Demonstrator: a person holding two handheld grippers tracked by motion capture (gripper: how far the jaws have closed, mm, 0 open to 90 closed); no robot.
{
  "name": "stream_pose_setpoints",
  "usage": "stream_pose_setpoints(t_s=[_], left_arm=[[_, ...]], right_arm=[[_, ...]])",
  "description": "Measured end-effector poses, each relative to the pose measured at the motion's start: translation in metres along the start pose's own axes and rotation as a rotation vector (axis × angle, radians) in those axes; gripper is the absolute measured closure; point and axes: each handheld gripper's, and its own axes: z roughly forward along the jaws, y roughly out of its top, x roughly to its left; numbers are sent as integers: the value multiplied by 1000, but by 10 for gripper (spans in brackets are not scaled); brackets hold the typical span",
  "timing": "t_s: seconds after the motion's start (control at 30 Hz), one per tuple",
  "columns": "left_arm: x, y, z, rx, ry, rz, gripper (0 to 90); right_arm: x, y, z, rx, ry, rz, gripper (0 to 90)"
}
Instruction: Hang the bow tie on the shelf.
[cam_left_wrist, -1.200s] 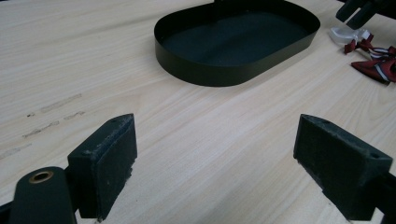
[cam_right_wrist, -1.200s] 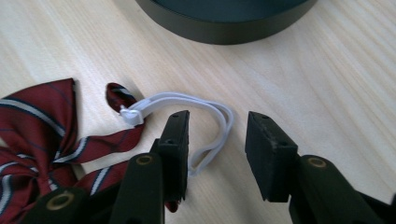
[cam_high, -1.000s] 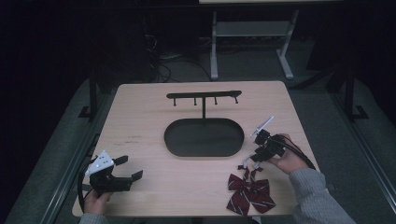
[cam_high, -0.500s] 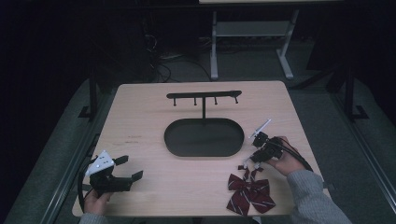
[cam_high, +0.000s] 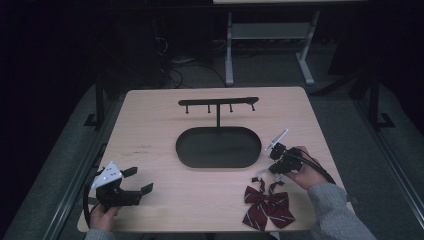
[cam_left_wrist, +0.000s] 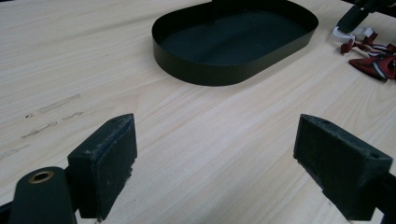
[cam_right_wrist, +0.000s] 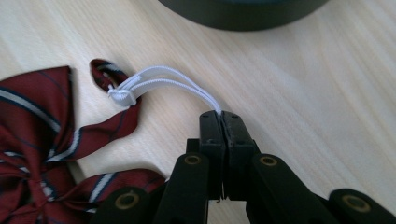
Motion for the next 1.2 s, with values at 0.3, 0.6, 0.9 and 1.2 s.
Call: stream_pose_setpoints(t_s=[0.3, 0.6, 0.9, 1.2], left_arm=[[0, 0, 0, 0, -1, 1, 131], [1, -1, 0, -1, 2, -4, 131], [1, -1, 1, 4, 0, -1, 131], [0, -1, 0, 2, 2, 0, 131]], right_arm=[[10, 7, -12, -24, 15, -51, 877], [17, 14, -27, -53, 24, -92, 877], [21, 21, -43, -82, 50, -107, 880], [24, 26, -53, -96, 59, -130, 881]])
